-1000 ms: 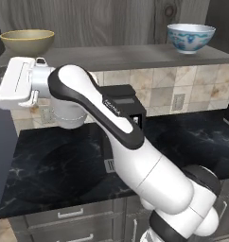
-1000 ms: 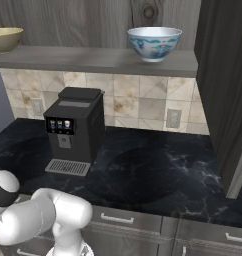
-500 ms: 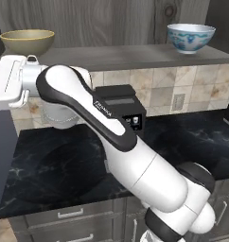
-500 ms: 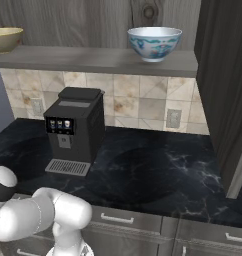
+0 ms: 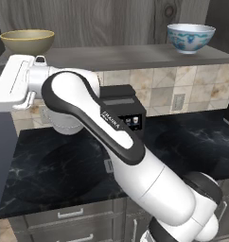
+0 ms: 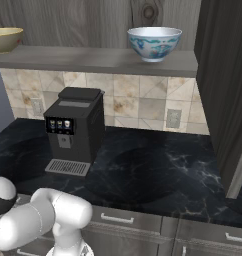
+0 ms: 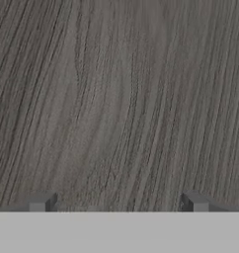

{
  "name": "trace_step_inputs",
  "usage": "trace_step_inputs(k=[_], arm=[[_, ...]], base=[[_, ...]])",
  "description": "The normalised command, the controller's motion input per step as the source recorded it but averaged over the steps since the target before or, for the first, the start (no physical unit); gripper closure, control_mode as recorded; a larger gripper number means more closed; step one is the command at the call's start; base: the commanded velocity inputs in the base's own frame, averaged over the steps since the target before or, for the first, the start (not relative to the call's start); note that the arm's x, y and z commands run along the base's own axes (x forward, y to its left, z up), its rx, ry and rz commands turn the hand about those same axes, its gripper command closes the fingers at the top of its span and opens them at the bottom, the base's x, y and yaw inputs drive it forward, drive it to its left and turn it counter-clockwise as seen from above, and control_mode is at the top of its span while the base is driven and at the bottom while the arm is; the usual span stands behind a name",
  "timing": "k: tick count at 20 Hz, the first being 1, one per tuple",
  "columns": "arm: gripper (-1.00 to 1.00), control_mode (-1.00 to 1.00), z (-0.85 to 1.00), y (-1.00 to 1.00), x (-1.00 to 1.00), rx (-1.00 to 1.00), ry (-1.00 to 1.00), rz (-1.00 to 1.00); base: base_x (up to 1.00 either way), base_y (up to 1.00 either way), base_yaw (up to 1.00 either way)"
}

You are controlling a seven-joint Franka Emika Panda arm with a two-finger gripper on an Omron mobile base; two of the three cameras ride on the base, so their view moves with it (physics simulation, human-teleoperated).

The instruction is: Move the bowls from the cabinet to the plates on the dining table.

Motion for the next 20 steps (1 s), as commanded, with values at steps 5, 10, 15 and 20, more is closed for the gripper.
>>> trace_step_inputs(k=[5,10,15,20], arm=[[-1.00,-1.00,0.16,-0.32,-0.09,0.05,0.07,-0.10],[-1.00,-1.00,0.16,-0.30,-0.08,0.10,0.12,-0.12],[-1.00,-1.00,0.17,-0.27,-0.14,0.12,0.11,-0.13],[-1.00,-1.00,0.19,-0.27,-0.16,0.13,0.12,-0.13]], base=[[0.00,0.00,0.00],[0.00,0.00,0.00],[0.00,0.00,0.00],[0.00,0.00,0.00]])
